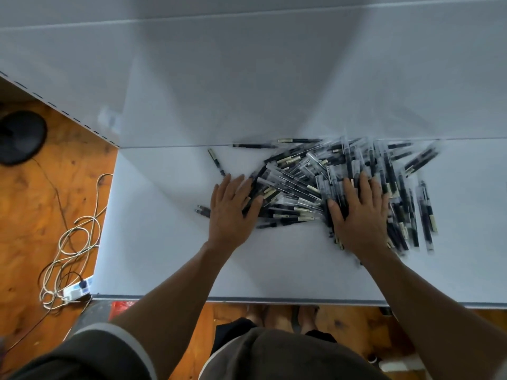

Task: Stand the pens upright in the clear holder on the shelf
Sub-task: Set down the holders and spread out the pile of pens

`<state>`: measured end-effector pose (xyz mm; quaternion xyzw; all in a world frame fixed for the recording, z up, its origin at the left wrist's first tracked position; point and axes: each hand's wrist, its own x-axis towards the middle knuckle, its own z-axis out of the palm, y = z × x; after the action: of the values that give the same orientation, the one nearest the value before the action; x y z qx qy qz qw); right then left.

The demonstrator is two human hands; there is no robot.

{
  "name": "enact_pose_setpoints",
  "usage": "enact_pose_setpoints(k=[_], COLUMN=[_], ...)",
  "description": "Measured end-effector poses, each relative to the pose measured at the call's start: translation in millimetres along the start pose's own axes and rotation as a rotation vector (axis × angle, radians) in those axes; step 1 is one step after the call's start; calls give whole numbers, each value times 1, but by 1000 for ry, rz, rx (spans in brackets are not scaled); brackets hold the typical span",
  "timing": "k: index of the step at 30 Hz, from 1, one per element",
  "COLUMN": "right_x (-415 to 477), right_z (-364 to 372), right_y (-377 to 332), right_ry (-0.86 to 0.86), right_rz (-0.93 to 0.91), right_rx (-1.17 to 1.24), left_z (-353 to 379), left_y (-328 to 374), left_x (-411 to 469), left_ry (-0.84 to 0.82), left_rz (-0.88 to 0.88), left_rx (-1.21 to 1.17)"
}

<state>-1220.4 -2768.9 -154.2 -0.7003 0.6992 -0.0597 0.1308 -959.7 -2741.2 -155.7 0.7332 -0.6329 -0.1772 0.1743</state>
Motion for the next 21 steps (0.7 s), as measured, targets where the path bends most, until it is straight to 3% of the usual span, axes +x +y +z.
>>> enact_pose_setpoints(k=[4, 5, 12, 14, 15, 17, 19, 21], right_x=[0, 0, 0, 0, 0, 0, -1, 0], right_z=[0, 0, 4, 5, 5, 5, 4, 3], right_y=[0, 0, 1, 1, 1, 1, -1, -2], right_ry=[2, 1, -3, 7, 11, 8, 4, 0], right_rz=[5, 4, 11, 5, 5, 8, 10, 8], right_rx=[21, 23, 4, 11, 15, 19, 18, 8], left_z=[-4, -3, 3, 0, -2, -8, -6, 0], left_y=[-6, -7, 7, 2, -2, -9, -14, -16], left_x=[-9, -9, 25, 28, 28, 27, 25, 23], left_ry=[127, 113, -29, 14, 77, 160, 72, -23], left_rz=[-483, -520, -144, -23, -43, -260, -427, -419], left_rx=[-170, -167, -245, -188, -144, -146, -168, -98])
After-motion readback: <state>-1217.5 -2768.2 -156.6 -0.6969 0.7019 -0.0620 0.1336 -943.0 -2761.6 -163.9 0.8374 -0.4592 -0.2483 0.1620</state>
